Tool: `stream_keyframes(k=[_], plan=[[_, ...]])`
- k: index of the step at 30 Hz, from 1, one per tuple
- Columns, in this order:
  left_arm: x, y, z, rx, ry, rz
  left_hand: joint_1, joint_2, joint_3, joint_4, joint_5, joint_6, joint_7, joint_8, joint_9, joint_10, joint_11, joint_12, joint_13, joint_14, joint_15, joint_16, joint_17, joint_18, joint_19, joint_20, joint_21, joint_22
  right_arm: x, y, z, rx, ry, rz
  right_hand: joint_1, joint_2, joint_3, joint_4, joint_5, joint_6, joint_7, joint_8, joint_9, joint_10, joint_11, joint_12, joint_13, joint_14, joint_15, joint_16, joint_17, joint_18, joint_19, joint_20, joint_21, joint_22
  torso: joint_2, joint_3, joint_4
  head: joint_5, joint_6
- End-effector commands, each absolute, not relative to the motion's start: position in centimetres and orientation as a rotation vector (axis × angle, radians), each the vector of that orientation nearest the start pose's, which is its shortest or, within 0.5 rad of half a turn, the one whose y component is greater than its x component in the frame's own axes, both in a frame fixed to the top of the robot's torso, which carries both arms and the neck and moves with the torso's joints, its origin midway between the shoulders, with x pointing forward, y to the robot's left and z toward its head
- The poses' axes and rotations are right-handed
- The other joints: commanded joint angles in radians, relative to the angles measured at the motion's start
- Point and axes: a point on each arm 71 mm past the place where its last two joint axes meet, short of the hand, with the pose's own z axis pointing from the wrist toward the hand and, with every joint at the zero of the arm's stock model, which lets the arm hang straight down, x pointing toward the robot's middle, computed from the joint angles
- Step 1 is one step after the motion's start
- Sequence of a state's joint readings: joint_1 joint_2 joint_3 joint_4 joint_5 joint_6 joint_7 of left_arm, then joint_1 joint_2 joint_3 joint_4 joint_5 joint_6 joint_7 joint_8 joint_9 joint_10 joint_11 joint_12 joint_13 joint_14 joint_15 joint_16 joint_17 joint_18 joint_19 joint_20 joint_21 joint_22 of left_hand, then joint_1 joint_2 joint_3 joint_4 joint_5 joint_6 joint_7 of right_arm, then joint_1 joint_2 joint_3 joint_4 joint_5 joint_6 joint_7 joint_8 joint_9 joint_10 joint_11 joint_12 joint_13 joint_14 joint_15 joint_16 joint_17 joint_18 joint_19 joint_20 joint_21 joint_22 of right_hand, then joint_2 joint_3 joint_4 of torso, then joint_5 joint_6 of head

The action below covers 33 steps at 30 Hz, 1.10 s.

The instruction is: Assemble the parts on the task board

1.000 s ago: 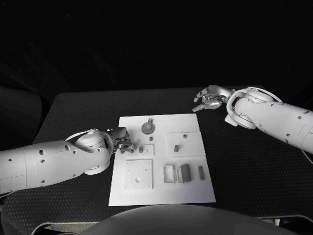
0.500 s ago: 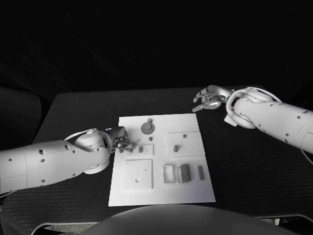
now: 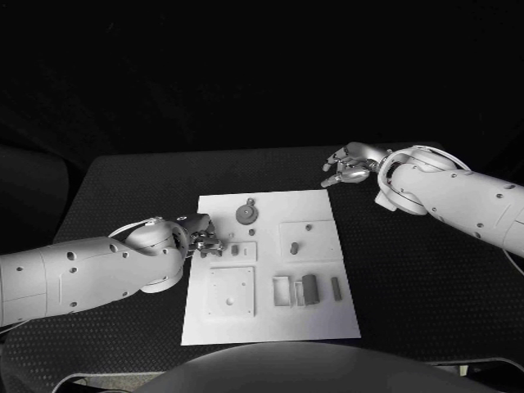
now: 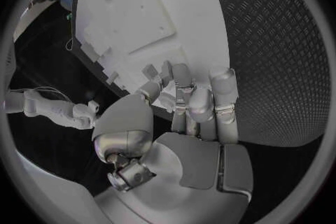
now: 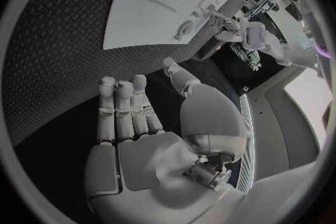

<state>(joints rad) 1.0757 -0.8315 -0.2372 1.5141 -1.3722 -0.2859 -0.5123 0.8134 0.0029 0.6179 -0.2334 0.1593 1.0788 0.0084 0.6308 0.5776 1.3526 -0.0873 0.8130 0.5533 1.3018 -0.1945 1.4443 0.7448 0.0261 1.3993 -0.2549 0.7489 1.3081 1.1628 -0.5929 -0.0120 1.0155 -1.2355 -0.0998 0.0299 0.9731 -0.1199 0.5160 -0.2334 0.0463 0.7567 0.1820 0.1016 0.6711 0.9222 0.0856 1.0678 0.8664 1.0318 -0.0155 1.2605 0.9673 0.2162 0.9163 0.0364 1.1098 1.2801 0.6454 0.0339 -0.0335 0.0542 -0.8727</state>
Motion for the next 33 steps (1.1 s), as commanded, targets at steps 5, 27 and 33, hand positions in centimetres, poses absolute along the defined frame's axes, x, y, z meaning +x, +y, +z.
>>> stream_keyframes(k=[5, 27, 33], plan=[[42.32, 22.69, -32.20, -0.107, 2.120, -0.243, 0.052, 0.049, 0.053, -0.048, 0.002, 0.007, 0.002, 0.004, -0.001, 0.015, -0.009, 0.004, 0.001, -0.002, -0.007, 0.004, 0.001, 0.043, 0.007, 0.000, 0.005, 0.016, 55.75, -21.86, -23.82, 0.048, 1.907, 0.644, -0.009, -0.001, 0.002, 0.005, 0.002, -0.010, 0.017, 0.005, -0.002, -0.006, 0.000, 0.003, -0.002, -0.002, -0.007, 0.007, -0.001, 0.046, 0.000, -0.009, -0.004, 0.000, 0.000, 0.0004, 0.0000, 0.000, 0.000], [42.24, 22.89, -32.07, -0.120, 2.110, -0.252, 0.053, 0.050, 0.056, -0.049, 0.002, 0.007, 0.001, 0.006, -0.003, 0.016, -0.009, 0.004, 0.001, -0.003, -0.007, 0.005, 0.001, 0.043, 0.008, 0.000, 0.005, 0.016, 55.77, -21.86, -23.85, 0.049, 1.908, 0.643, -0.009, -0.001, 0.002, 0.005, 0.002, -0.010, 0.017, 0.006, -0.002, -0.006, 0.000, 0.004, -0.002, -0.002, -0.007, 0.007, -0.001, 0.046, 0.000, -0.010, -0.004, 0.000, 0.000, -0.0003, 0.0003, -0.001, 0.000], [42.24, 22.85, -32.04, -0.120, 2.107, -0.257, 0.053, 0.050, 0.056, -0.049, 0.003, 0.007, 0.001, 0.006, -0.003, 0.016, -0.009, 0.004, 0.001, -0.003, -0.007, 0.005, 0.001, 0.043, 0.008, 0.000, 0.005, 0.016, 55.76, -21.80, -23.86, 0.048, 1.908, 0.644, -0.009, -0.001, 0.002, 0.004, 0.002, -0.010, 0.017, 0.006, -0.002, -0.006, 0.000, 0.004, -0.002, -0.002, -0.007, 0.007, -0.001, 0.046, 0.000, -0.010, -0.004, 0.000, 0.000, -0.0002, 0.0007, -0.001, 0.000]])
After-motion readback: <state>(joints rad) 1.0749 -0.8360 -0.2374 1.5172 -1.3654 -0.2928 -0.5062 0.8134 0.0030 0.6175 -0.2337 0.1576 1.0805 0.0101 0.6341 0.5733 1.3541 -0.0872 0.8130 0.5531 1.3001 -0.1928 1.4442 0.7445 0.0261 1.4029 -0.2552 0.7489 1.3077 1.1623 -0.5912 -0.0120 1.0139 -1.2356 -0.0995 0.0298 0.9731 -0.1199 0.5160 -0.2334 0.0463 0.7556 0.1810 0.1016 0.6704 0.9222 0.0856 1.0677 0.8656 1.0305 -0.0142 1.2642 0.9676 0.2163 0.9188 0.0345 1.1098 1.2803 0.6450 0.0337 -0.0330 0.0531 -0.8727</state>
